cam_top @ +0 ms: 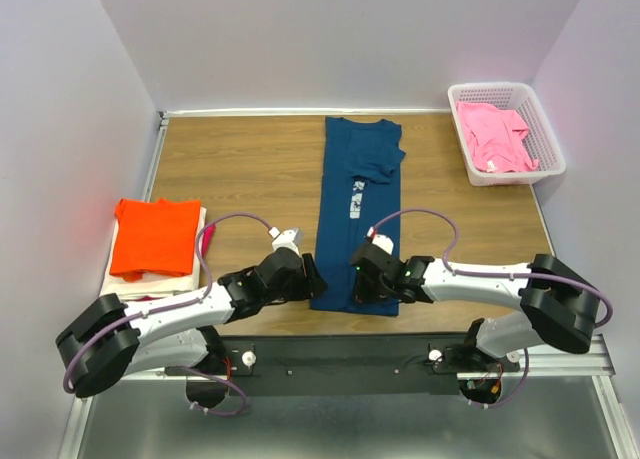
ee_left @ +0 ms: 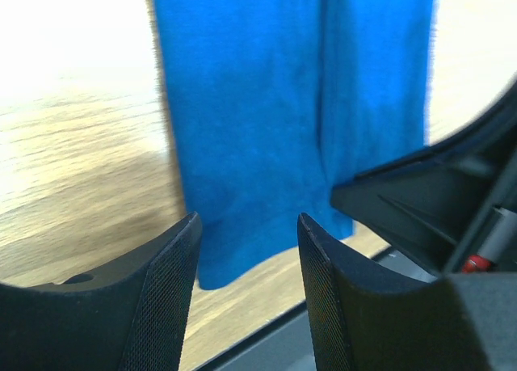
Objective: Fold and stack the t-shirts
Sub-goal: Fold the tshirt
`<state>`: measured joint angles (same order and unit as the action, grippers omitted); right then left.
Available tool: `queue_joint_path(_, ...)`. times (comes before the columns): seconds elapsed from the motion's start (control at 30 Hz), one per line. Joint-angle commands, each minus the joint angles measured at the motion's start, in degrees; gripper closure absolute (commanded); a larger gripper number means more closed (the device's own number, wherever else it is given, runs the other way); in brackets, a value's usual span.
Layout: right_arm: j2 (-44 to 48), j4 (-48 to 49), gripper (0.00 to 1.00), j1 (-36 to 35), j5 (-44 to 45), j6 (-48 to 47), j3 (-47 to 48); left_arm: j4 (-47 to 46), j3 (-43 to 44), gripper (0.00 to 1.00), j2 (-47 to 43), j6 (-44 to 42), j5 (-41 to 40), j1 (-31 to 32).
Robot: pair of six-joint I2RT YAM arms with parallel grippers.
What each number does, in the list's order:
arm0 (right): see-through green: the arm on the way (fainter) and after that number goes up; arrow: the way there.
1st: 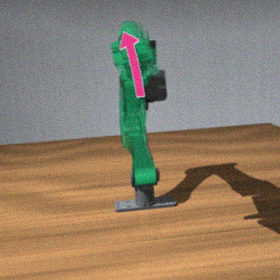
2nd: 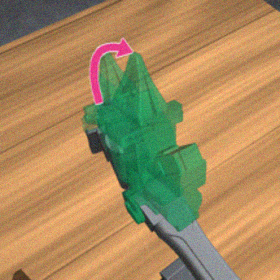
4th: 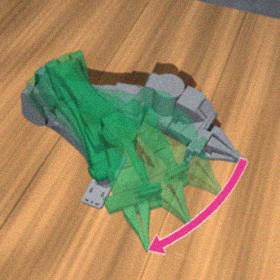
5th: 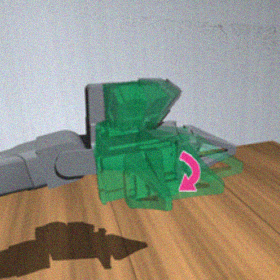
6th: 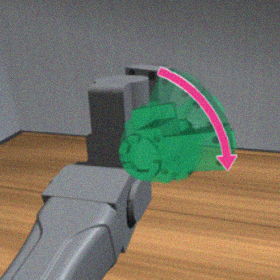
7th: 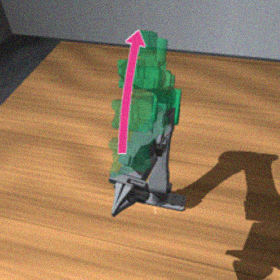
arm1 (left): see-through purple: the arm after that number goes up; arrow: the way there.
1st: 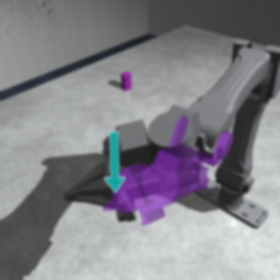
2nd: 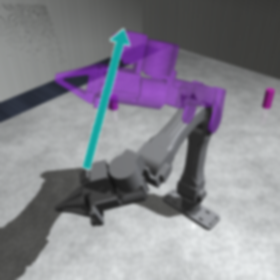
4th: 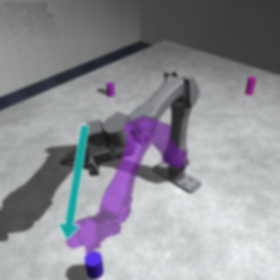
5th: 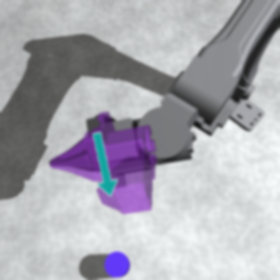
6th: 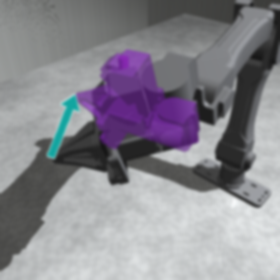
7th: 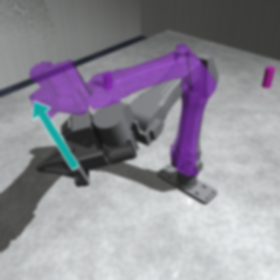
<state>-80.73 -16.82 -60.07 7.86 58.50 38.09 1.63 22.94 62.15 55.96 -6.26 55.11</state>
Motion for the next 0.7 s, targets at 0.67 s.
queue_joint_path(0.67,3.21,1.53,0.69,-0.75,1.55,2.23,1.64,-4.62,-9.58,0.12,-17.24,4.33,-5.08,-0.71)
